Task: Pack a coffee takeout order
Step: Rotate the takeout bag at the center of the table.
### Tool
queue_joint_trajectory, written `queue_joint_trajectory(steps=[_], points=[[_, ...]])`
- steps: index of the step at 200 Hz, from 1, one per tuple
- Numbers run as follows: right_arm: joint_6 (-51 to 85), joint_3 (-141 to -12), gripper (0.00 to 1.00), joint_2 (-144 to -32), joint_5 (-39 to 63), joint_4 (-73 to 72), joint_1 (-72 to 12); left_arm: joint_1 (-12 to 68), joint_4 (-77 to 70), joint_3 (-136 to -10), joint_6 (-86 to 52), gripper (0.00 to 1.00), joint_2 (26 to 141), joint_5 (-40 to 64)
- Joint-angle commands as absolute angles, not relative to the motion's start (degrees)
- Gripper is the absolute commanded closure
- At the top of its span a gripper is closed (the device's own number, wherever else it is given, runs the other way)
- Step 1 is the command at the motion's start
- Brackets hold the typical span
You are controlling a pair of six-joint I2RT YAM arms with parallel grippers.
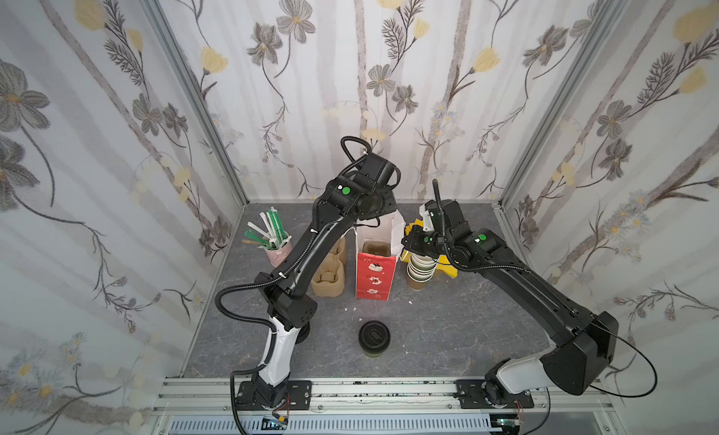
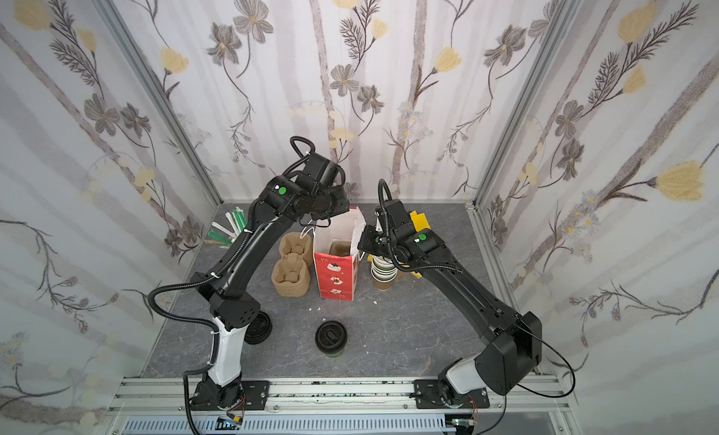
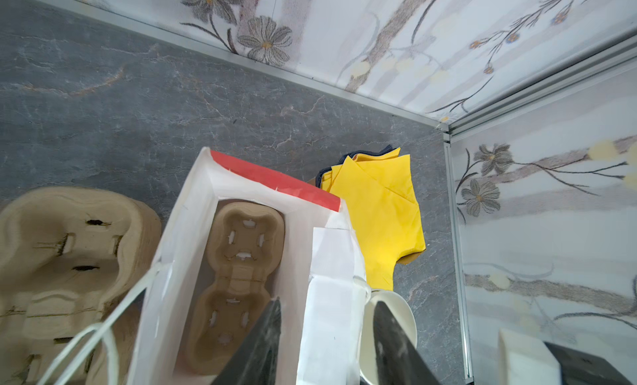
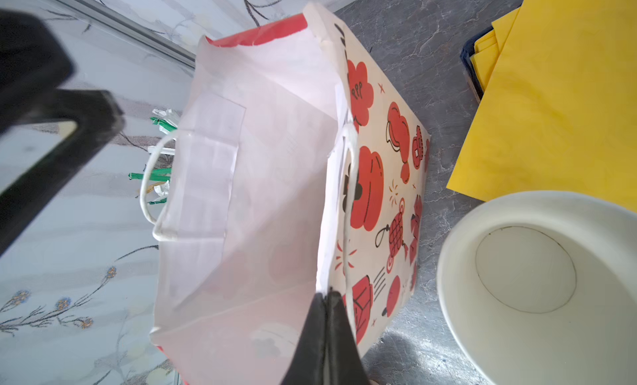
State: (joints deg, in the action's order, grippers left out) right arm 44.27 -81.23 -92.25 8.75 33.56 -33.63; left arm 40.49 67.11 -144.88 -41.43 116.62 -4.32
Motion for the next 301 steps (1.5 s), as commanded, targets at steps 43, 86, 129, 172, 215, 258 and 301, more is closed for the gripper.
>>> queue_joint_trajectory(steps=[43,86,129,172,215,258,301], points=[[42.17,-82.99,1.00,-92.11,9.86,34.43,-33.83,38.25,75.29,-128.67,-43.25,0.47,103.59,-12.67],[40.12,-82.95,1.00,-92.60,10.15,35.99,-33.92,37.68,76.83,-127.13,-41.42,0.43,106.25,-8.96],[39.59,-82.94,1.00,-92.73,9.36,36.10,-33.93,35.06,76.82,-131.05,-39.01,0.52,112.18,-8.03],[39.66,-83.58,0.94,-92.38,8.28,36.27,-33.91,34.23,76.30,-132.38,-37.21,0.69,115.22,-7.05],[39.37,-83.77,0.62,-89.22,5.92,36.70,-33.40,34.26,74.81,-131.22,-36.83,0.84,115.03,-6.07],[36.84,-80.63,0.40,-84.48,1.67,34.84,-32.68,34.59,72.76,-129.88,-37.20,0.93,114.15,-4.69],[37.11,-80.92,0.38,-85.47,3.41,35.03,-32.52,35.49,69.54,-126.82,-39.64,1.00,112.03,-3.63]])
